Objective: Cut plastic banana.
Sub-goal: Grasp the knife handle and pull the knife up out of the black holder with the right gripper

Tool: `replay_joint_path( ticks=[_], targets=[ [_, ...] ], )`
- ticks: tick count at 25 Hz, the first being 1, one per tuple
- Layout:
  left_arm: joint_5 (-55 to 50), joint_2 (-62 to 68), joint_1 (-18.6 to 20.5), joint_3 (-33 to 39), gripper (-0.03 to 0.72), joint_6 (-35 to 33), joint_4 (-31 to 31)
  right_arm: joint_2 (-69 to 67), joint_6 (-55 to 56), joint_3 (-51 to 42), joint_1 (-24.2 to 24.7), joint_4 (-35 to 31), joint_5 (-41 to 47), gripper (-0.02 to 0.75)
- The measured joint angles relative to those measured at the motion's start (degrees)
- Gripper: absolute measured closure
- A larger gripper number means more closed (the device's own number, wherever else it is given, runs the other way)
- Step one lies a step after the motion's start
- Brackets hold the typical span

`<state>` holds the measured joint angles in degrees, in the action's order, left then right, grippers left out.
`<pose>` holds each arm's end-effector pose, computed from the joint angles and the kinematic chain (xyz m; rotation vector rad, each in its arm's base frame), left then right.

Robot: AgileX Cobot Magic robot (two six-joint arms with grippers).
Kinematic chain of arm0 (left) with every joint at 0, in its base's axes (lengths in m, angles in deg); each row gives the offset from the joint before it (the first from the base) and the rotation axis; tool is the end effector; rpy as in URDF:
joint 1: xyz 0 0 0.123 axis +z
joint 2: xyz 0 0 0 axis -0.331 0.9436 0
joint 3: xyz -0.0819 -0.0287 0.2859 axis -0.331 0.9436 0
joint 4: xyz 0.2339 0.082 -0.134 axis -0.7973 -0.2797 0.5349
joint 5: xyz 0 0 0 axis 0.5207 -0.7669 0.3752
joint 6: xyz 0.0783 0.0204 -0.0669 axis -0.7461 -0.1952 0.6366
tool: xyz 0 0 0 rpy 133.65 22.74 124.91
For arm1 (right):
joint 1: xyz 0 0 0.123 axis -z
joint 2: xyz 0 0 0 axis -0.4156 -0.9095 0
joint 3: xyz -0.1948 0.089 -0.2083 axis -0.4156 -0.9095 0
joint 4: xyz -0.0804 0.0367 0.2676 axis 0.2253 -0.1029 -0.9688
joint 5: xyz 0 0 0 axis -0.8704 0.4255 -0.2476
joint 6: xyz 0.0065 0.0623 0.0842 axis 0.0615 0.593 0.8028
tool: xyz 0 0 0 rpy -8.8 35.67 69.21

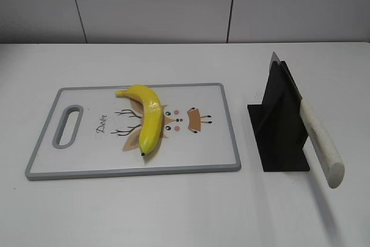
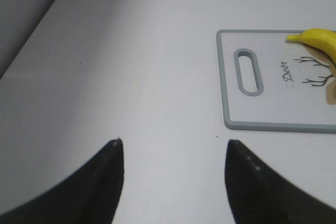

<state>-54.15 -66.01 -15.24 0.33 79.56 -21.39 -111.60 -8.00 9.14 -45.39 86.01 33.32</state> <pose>0.0199 -0.0067 0.2800 0.1022 2.0705 0.0407 0.1932 0.0781 0.3317 -0.3772 2.7078 0.1878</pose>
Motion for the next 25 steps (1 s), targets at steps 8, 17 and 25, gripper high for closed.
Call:
replay_joint_path(
  ticks=[8,17,25],
  targets=[
    [0.0,0.0,0.0,0.0,0.117,0.0,0.0,-10.52,1.87,10.11,-0.33,-0.48,1.74,0.151],
    [0.0,0.0,0.0,0.0,0.117,0.0,0.0,-22.48,2.81,13.85,-0.38,-2.41,1.74,0.194],
    [0.0,0.0,0.0,0.0,0.117,0.0,0.0,-32.91,6.89,13.96,-0.43,-3.39,1.74,0.234]
  ],
)
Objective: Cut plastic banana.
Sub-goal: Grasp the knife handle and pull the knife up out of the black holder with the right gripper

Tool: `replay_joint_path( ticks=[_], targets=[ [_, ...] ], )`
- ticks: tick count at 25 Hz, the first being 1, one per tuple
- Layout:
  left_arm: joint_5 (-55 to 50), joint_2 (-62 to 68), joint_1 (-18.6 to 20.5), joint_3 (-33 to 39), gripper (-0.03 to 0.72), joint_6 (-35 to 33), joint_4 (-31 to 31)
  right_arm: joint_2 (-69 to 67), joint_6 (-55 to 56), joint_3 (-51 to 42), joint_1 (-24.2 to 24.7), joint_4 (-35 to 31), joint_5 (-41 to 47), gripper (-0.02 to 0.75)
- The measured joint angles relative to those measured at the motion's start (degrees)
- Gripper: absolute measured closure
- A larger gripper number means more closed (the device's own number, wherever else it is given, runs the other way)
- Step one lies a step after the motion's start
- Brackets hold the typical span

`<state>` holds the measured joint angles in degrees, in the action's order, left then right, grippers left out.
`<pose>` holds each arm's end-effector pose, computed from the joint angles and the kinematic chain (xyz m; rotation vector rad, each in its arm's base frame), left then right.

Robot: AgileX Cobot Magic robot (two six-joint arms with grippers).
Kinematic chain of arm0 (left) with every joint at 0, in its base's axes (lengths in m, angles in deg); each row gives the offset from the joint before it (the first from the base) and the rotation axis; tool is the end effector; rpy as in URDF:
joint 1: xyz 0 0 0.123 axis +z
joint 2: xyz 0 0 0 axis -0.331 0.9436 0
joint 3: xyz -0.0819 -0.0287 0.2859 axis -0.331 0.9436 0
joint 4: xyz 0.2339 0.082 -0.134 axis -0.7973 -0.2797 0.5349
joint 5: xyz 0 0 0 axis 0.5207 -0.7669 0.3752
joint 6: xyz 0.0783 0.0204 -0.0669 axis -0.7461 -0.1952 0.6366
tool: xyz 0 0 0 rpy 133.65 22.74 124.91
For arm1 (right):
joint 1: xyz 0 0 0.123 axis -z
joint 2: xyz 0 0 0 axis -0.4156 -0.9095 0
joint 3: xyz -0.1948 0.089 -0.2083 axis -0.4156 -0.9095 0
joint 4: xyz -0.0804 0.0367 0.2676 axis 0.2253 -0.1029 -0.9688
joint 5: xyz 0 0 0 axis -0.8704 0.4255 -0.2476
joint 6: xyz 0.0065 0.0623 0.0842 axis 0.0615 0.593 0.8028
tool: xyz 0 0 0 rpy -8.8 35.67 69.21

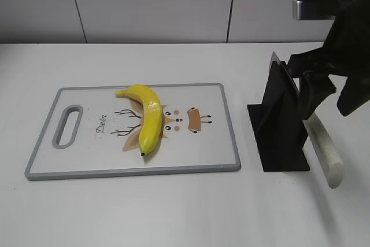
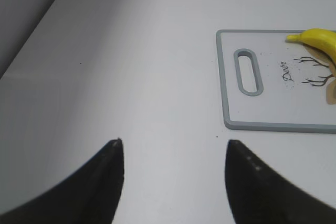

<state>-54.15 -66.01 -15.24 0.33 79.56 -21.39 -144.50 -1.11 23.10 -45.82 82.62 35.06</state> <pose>0.0199 -0.0067 0.2800 0.1022 2.0705 0.0407 0.3078 0.1306 0.2487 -0.2153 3.0989 0.1727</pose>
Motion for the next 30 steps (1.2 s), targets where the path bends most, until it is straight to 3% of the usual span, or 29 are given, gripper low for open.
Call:
replay_joint_path(
  ticks=[10,26,30],
  targets=[
    [0.0,0.0,0.0,0.0,0.117,0.0,0.0,-1.92,3.35,-7.18,0.0,-0.93,-2.67,0.236],
    [0.0,0.0,0.0,0.0,0.119,0.0,0.0,-3.66,3.55,-7.41,-0.07,-3.31,-5.7,0.241],
    [0.0,0.0,0.0,0.0,0.119,0.0,0.0,-4.82,3.4,-7.58,-0.48,-3.25,-4.49,0.297]
  ],
)
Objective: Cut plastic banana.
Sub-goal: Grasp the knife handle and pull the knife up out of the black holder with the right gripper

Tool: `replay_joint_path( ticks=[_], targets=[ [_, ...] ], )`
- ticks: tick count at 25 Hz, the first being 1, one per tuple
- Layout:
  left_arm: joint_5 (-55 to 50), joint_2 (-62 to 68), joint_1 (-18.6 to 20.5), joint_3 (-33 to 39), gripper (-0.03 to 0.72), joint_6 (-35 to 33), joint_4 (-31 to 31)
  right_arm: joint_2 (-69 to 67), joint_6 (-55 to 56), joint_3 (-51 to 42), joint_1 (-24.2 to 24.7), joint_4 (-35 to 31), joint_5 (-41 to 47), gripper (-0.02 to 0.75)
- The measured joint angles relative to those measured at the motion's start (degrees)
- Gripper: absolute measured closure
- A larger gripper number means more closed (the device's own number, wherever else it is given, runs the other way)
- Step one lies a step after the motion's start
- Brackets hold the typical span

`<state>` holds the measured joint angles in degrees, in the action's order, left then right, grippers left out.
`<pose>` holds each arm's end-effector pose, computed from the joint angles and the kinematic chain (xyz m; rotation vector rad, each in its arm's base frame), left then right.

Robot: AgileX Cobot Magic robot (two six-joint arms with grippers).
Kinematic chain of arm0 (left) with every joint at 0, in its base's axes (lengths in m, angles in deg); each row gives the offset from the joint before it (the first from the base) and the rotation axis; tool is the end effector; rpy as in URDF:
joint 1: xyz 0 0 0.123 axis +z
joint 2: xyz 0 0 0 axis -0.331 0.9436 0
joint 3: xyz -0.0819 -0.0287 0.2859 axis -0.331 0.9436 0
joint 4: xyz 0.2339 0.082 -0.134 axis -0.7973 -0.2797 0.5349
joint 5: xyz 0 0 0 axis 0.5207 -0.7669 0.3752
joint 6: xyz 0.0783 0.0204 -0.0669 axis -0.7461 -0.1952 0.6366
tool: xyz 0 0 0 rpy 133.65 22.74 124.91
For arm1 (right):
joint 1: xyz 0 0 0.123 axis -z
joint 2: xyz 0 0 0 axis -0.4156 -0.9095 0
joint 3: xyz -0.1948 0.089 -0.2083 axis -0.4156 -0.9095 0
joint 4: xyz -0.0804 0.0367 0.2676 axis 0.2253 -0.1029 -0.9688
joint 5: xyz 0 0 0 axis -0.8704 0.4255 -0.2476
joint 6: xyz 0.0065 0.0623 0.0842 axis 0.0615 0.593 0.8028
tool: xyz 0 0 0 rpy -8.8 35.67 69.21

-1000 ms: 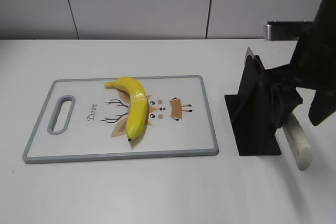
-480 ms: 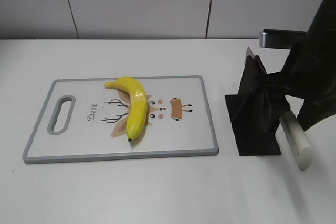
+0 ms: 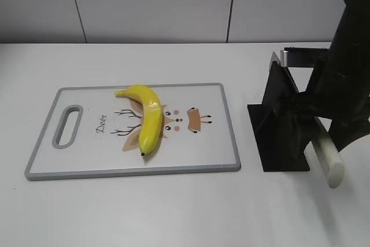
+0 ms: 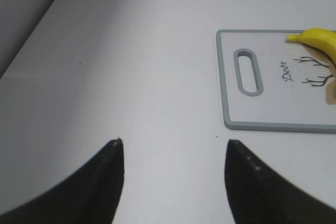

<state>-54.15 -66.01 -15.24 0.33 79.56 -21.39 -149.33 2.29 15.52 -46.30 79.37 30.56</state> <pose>0.0199 -0.0067 0.2800 0.1022 2.0705 0.0407 0.2959 0.1343 0.1864 0.0718 -3.0180 -0.1680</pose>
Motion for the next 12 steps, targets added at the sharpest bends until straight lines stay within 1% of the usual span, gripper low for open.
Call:
replay_joint_path(
  ticks=[4,7,12],
  targets=[
    [0.0,0.0,0.0,0.0,0.121,0.0,0.0,0.0,-0.07,0.01,-0.09,0.0,0.75,0.428],
    [0.0,0.0,0.0,0.0,0.123,0.0,0.0,0.0,-0.07,0.01,-0.17,-0.3,1.46,0.577],
    [0.0,0.0,0.0,0.0,0.139,0.0,0.0,0.0,-0.1,0.01,-0.17,-0.74,1.54,0.571]
  ],
)
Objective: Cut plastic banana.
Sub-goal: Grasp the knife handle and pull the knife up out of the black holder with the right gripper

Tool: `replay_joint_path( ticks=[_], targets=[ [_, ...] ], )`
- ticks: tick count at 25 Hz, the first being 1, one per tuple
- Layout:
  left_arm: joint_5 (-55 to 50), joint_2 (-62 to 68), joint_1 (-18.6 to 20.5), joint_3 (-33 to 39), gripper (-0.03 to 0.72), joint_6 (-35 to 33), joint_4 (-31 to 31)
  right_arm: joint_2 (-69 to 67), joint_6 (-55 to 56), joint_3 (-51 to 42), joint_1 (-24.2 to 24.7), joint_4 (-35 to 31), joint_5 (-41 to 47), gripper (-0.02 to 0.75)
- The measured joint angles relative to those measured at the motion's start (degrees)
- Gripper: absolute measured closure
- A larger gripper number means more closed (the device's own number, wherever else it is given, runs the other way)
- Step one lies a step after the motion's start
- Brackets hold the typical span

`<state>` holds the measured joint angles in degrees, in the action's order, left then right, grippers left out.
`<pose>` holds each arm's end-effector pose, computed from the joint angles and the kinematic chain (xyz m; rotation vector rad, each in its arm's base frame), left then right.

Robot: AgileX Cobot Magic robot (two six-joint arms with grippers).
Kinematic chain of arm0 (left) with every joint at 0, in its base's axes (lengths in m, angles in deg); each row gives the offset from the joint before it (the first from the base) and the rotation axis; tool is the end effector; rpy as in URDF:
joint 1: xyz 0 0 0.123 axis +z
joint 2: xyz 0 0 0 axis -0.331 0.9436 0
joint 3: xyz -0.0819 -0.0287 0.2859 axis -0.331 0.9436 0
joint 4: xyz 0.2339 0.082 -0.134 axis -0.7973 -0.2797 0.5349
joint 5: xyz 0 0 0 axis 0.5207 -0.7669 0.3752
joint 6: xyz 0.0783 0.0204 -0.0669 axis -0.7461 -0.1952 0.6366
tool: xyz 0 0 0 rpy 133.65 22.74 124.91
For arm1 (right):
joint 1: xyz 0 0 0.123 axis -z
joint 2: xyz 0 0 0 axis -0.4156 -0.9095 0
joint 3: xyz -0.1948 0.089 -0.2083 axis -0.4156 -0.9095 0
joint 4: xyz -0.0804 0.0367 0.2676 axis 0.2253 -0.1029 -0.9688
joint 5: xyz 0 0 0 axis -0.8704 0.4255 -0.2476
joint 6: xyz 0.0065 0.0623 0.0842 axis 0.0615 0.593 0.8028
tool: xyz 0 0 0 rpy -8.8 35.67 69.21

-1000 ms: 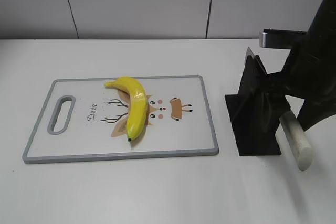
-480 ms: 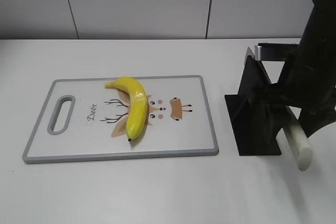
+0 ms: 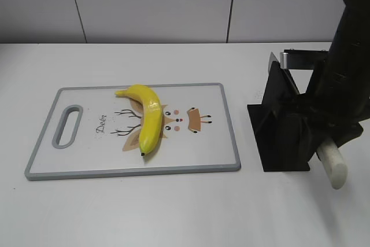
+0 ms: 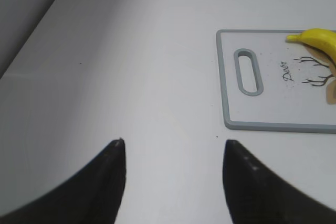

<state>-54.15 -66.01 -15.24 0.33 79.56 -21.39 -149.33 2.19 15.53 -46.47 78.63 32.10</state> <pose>0.0199 -0.0067 0.2800 0.1022 2.0705 0.0407 0.2925 0.1355 0.1869 0.0723 -2.9885 -0.1717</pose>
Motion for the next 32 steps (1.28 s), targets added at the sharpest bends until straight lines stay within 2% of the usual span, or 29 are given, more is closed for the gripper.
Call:
replay_joint_path(
  ticks=[18,28,32],
  targets=[
    [0.0,0.0,0.0,0.0,0.155,0.0,0.0,12.83,0.85,0.61,0.0,0.17,0.12,0.571],
    [0.0,0.0,0.0,0.0,0.157,0.0,-0.05,16.85,0.4,9.6,0.0,2.2,1.7,0.571],
    [0.0,0.0,0.0,0.0,0.172,0.0,0.0,16.85,-6.45,12.91,0.0,1.99,1.7,0.572]
  ],
)
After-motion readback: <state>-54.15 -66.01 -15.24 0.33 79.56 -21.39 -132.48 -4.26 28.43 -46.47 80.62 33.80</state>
